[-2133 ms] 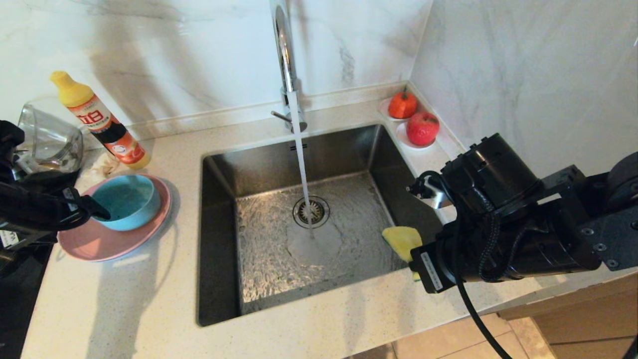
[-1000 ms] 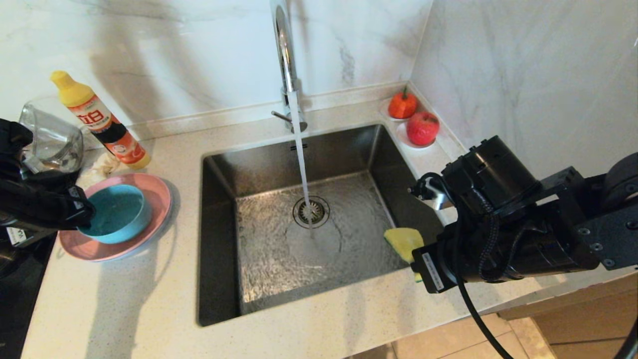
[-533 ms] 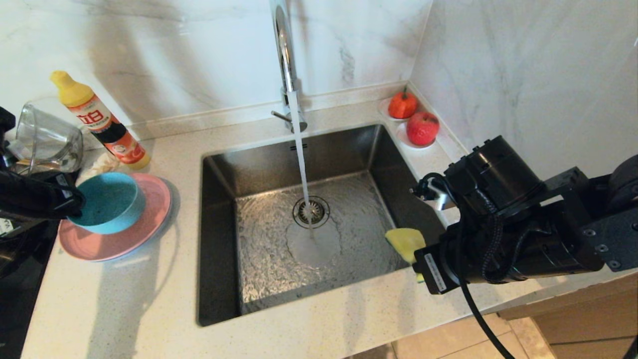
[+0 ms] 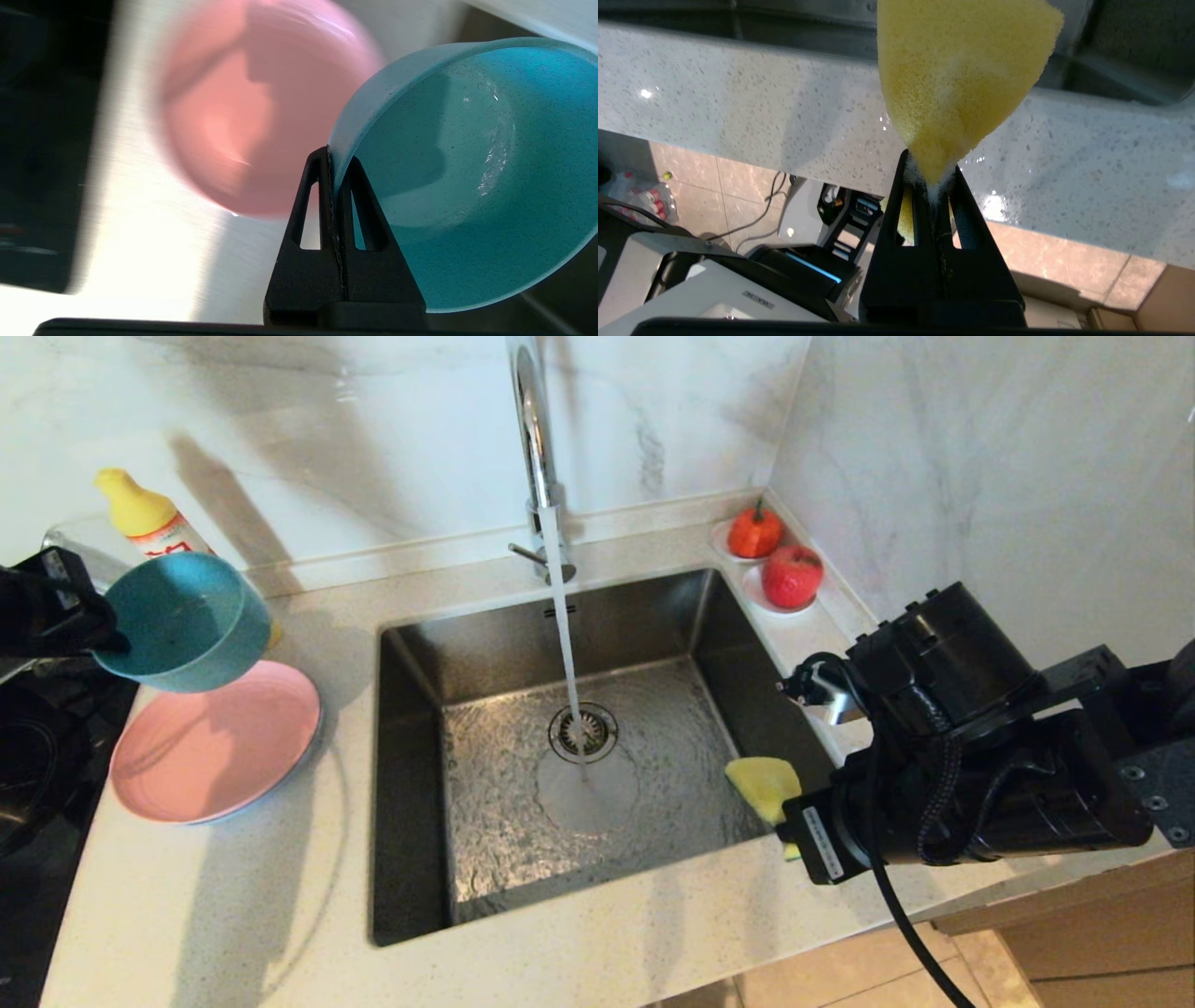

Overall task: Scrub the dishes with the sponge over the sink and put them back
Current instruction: Pick up a bowl and the sponge, then wash the bowl

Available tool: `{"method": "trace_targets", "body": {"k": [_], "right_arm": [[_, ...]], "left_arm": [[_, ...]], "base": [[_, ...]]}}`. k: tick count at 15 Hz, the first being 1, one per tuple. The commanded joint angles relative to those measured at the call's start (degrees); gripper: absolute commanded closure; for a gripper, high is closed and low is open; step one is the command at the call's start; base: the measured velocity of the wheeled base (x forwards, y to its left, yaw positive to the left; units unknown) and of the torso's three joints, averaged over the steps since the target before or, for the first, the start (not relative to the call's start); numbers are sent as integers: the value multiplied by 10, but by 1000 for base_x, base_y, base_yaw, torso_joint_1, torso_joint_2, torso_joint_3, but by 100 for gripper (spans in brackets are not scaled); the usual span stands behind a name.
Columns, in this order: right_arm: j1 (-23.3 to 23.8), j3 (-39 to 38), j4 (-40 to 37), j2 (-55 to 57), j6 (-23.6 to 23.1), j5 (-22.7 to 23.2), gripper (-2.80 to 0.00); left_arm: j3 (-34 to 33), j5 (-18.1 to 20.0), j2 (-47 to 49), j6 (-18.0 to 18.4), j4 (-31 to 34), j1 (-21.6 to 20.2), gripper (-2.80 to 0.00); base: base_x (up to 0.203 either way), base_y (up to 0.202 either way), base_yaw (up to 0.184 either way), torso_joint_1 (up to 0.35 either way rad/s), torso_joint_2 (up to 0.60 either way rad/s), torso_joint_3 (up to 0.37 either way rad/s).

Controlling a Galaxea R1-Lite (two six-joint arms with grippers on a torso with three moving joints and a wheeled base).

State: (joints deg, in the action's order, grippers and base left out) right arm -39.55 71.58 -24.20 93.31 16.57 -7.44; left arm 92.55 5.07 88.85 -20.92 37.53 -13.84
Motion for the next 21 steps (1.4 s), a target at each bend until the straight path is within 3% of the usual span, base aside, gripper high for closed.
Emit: {"method": "trace_targets", "body": {"k": [1,6,10,15,21], "right_arm": [[0,-8,1,-11,0,-1,0],[3,-6,2,-20,0,-2,0],[9,-7,2,-18,1,-1,0],[11,-32,58,-10,1,-2,0],[26,-37,59,-10,-3,-2,0]], "left_arm": [[17,-5,-7,-19,16,74,0],[21,-113,86,-68,-10,218,0],[33,-162,157,-103,-58,293,0],[109,-176,242,-177,-69,366,0],[152,-178,293,-203,-89,397,0]], "base": [[0,0,0,0,0,0],[0,0,0,0,0,0],[0,0,0,0,0,0],[0,0,0,0,0,0],[0,0,0,0,0,0]]}}
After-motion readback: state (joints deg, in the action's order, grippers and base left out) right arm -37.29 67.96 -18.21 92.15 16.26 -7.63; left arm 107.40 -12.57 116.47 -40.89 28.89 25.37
